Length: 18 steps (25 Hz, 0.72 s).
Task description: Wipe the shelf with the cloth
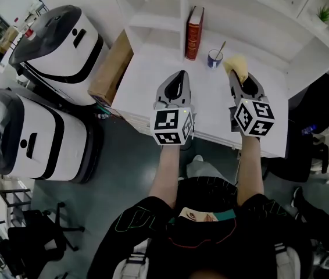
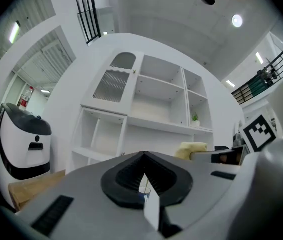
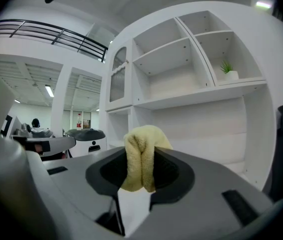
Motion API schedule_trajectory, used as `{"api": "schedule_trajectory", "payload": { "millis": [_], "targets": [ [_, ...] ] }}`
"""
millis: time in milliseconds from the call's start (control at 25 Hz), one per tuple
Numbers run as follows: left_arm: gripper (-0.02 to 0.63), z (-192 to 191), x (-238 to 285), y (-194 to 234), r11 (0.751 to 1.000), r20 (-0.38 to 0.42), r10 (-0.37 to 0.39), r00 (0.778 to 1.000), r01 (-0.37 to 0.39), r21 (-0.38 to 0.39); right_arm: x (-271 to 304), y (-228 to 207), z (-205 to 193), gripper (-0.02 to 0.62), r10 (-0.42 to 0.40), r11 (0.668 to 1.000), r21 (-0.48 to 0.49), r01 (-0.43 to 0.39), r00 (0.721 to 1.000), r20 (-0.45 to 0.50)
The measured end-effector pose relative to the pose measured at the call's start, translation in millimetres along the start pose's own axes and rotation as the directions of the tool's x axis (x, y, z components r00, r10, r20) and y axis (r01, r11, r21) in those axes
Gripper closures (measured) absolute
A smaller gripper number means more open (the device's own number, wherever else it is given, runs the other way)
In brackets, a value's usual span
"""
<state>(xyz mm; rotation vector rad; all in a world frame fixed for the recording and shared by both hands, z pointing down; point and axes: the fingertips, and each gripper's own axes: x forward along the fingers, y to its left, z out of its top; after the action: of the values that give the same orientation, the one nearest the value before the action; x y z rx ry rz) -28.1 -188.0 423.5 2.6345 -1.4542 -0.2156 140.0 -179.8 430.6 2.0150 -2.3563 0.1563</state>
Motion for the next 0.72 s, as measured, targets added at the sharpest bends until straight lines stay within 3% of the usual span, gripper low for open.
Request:
{"api": "schedule_trajectory", "payload": {
  "millis": [160,360,560,720],
  "targets": [
    [0.611,33,38,-1,0.999,0.045,0.010,0.999,-0.012,0.032,29,-14,38,0.480,0.034,0.999,0.013,-0.035,0.997,0.072],
    [0.611,73,81,0,0.994,0.103,0.013,0.995,-0.025,0.108,70,-6,82,0.480,0.148,0.988,-0.057,-0.141,0.979,0.142],
    [0.611,102,106,1,0.987,0.159,0.014,0.987,-0.039,0.156,97,2,122,0.480,0.244,0.964,-0.156,-0.216,0.951,0.191],
    [0.611,126,123,-8,0.979,0.204,-0.006,0.979,-0.036,0.200,106,-6,157,0.480,0.298,0.949,-0.177,-0.261,0.926,0.231]
  ]
}}
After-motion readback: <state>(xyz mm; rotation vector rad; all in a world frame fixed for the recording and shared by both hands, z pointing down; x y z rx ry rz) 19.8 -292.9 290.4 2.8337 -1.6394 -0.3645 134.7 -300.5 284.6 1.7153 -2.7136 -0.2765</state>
